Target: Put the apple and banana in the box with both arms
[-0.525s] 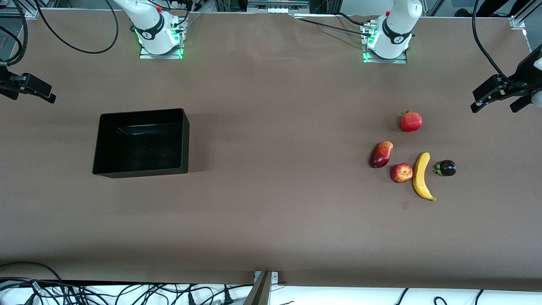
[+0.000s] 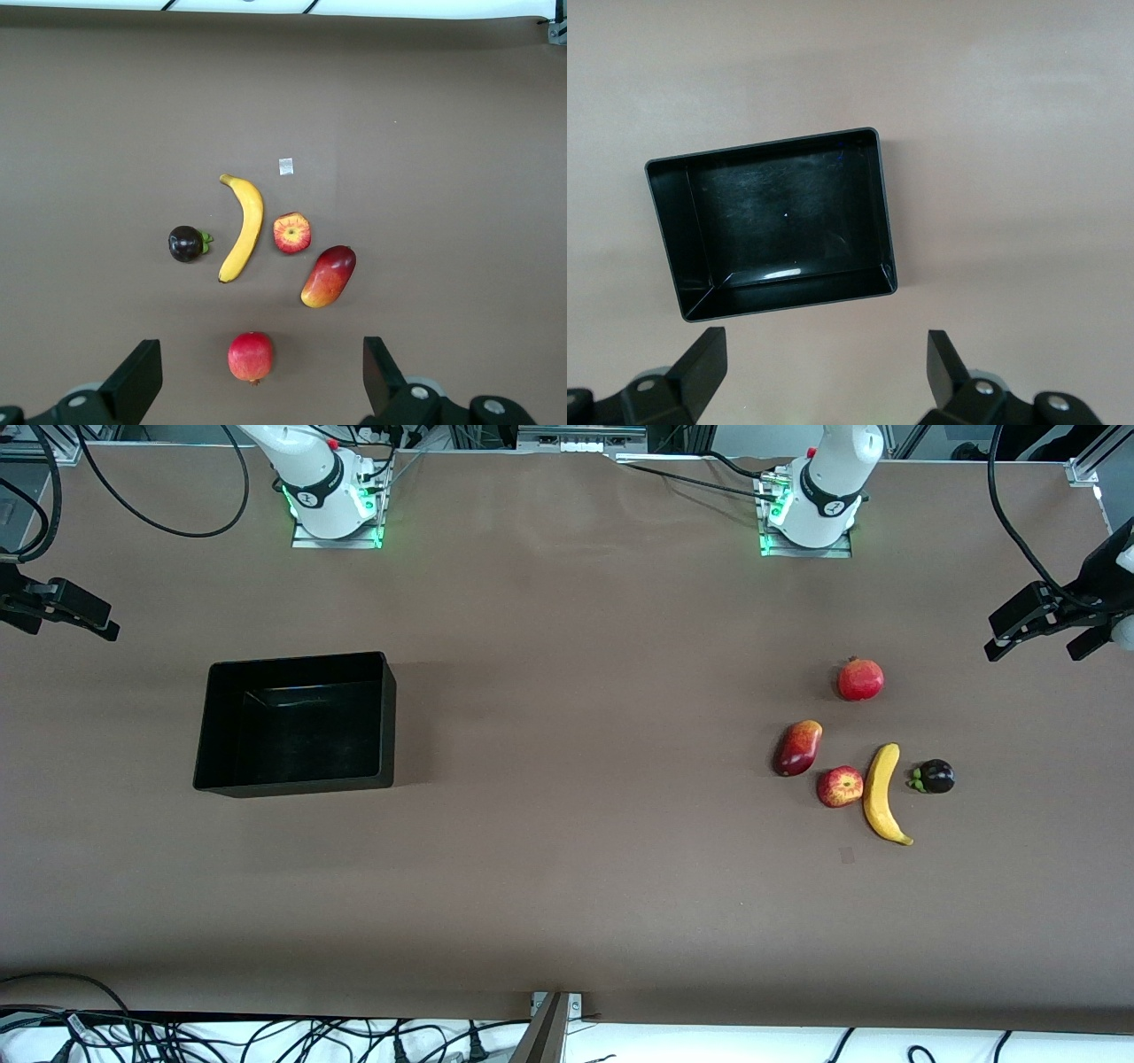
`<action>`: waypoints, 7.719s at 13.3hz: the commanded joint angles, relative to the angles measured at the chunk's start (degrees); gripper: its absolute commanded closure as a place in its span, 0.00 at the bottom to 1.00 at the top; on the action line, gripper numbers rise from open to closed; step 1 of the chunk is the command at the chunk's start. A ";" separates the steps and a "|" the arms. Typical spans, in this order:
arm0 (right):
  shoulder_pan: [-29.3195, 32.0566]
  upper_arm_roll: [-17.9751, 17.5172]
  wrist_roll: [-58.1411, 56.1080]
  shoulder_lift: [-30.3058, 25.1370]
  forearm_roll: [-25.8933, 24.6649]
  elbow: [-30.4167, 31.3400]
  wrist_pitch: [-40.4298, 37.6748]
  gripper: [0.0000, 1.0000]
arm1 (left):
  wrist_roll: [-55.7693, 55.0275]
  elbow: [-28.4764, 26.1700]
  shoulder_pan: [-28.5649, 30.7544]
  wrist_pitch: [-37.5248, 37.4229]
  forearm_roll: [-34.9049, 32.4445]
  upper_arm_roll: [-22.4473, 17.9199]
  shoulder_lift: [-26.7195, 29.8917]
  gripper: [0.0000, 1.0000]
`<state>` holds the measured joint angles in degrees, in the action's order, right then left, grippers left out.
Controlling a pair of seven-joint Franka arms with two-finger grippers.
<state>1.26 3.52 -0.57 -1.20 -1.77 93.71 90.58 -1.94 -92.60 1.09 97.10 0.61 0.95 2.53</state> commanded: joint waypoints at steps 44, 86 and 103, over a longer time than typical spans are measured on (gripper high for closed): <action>0.85 6.14 -5.93 20.44 0.36 30.57 43.10 1.00 | 0.27 0.58 -0.21 -0.68 1.50 -0.07 -0.42 0.00; -52.41 1.75 38.02 50.94 17.42 -20.76 38.70 0.00 | 0.27 0.22 -0.21 -0.68 1.50 -0.16 -0.51 0.00; -39.67 28.09 4.90 21.60 16.98 -19.62 -6.99 0.00 | 0.36 -0.04 -0.21 -0.68 1.50 -0.16 -0.59 0.00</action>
<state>-37.54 27.02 8.12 24.32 14.71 71.65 86.49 -1.95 -92.68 0.95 96.91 0.62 1.03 1.77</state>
